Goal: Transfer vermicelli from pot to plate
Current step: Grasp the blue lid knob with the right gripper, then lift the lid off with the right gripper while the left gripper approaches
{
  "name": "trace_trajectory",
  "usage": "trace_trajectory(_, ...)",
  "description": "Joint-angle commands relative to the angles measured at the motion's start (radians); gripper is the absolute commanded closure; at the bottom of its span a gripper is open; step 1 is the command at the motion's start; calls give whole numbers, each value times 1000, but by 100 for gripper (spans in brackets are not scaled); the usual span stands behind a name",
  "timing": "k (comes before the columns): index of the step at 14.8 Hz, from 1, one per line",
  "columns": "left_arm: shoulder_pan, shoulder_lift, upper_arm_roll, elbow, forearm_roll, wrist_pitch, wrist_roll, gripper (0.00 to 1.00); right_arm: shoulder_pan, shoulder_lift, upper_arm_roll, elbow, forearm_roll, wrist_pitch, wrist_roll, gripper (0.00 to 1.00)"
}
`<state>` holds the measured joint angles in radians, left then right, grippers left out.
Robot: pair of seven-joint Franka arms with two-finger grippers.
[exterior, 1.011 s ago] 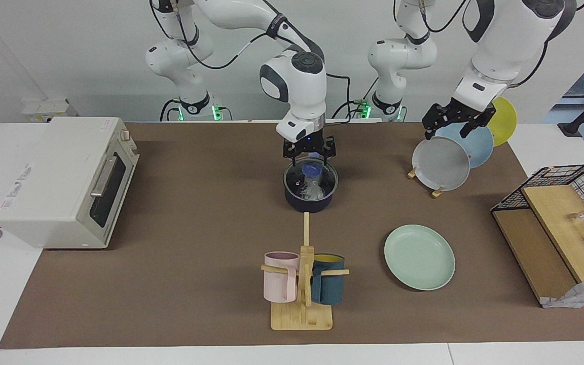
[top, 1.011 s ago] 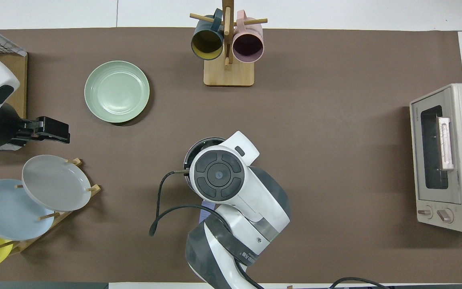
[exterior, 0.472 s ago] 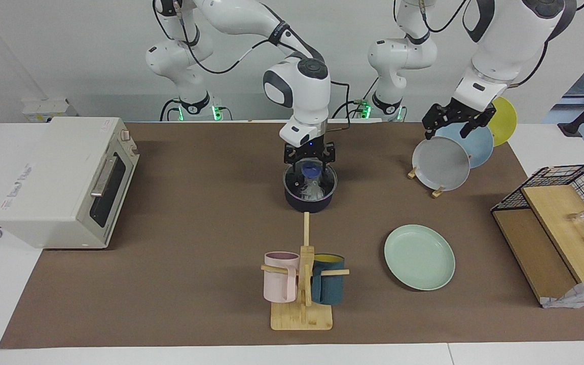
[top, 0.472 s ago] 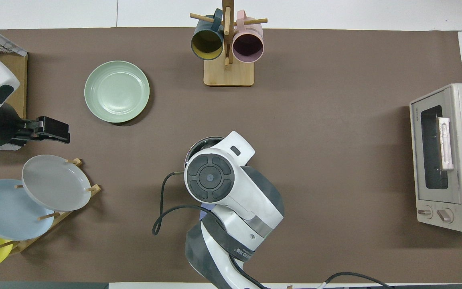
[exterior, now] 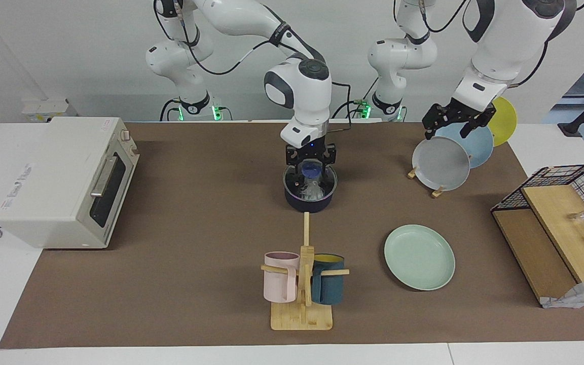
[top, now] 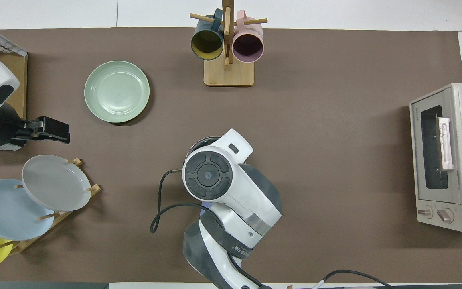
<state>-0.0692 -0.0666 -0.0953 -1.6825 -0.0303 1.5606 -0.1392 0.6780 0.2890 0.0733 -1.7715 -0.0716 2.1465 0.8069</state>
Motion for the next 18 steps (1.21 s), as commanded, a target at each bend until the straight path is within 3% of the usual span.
trace_trajectory(1,3,-19,-3,-11,20,-1,-5,0,-3,15,3,18,-17,15,-6,31)
trace_trajectory(5,5,-19,-1,-13,20,3,-5,0,-8,15,2,33,-19,4,-11,57)
trace_trajectory(6,5,-19,-1,-13,20,3,-5,0,-9,15,2,46,-20,-9,-14,59)
trace_trajectory(11,2,-18,-1,-8,20,6,-3,0,-67,13,0,156,-27,-146,-90,59)
trace_trajectory(15,-12,-16,-14,-11,17,26,-11,0,-222,-14,2,141,-16,-178,-323,59)
trace_trajectory(18,-110,-18,-23,-25,7,42,-101,0,-360,-46,2,74,-13,-178,-562,59)
